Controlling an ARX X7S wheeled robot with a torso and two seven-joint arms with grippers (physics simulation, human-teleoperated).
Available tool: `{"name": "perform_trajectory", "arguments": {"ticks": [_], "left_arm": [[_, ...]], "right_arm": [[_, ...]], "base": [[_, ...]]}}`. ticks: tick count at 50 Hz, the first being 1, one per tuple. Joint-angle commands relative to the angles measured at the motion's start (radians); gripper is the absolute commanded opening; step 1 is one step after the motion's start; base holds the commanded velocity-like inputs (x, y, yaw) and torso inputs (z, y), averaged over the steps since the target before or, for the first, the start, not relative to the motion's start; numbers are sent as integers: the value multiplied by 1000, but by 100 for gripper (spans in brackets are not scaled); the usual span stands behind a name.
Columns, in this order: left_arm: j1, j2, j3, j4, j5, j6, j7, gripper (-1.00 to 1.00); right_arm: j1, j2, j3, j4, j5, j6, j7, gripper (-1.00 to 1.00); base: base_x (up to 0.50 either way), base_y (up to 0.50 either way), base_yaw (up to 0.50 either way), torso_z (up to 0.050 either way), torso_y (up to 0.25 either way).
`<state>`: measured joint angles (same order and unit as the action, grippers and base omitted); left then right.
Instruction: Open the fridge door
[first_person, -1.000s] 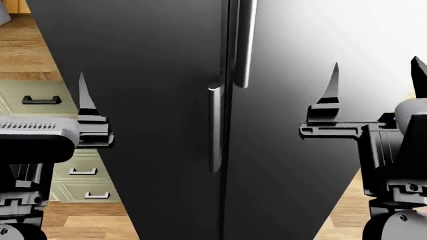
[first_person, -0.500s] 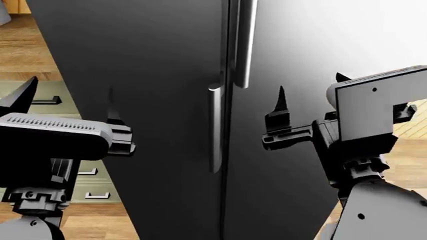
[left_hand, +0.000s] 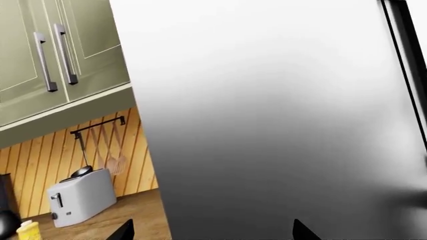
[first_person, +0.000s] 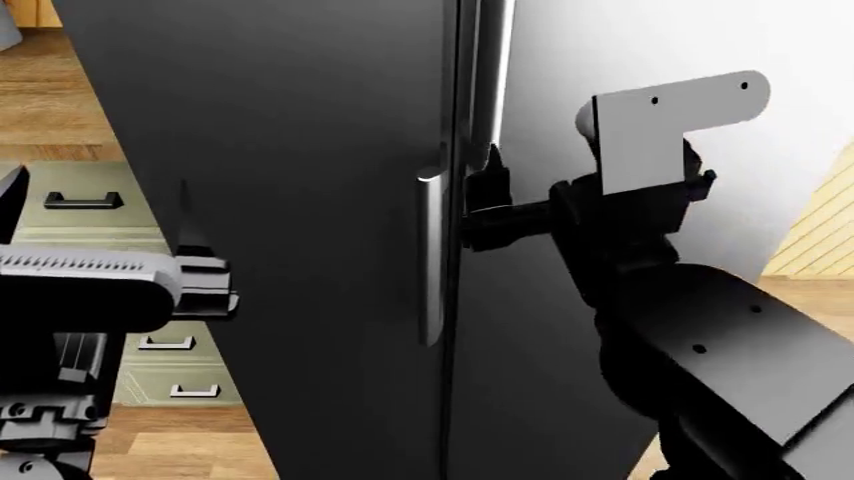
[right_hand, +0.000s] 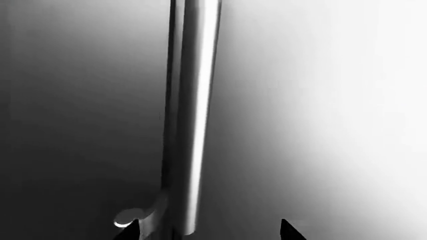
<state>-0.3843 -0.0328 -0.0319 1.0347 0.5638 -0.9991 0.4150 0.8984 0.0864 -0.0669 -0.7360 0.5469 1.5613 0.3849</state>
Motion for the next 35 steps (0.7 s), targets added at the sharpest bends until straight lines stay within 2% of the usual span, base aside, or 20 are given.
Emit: {"name": "perform_trajectory", "arguments": {"ticks": [1,6,11,28,35], "left_arm": [[13,5,-20,-1,-13,15,-5,100],[26,6,-32,1,-28,24,-13,100],[42,7,-47,2,-47,35,-23,100],[47,23,-62,9,-29,44,-1,100],[56,14,-56,3,-53,48,-28,100]], "right_arm": [[100,15,110,107,784,-8,593,100],[109,-2,81,115,876,-22,680,100],[113,7,50,128,877,-51,686,100],[163,28,-103,283,646,-206,547,100],[182,34,-149,349,587,-259,511,100]], "base": [[0,0,0,0,0],[0,0,0,0,0],[0,0,0,0,0],[0,0,0,0,0],[0,0,0,0,0]]}}
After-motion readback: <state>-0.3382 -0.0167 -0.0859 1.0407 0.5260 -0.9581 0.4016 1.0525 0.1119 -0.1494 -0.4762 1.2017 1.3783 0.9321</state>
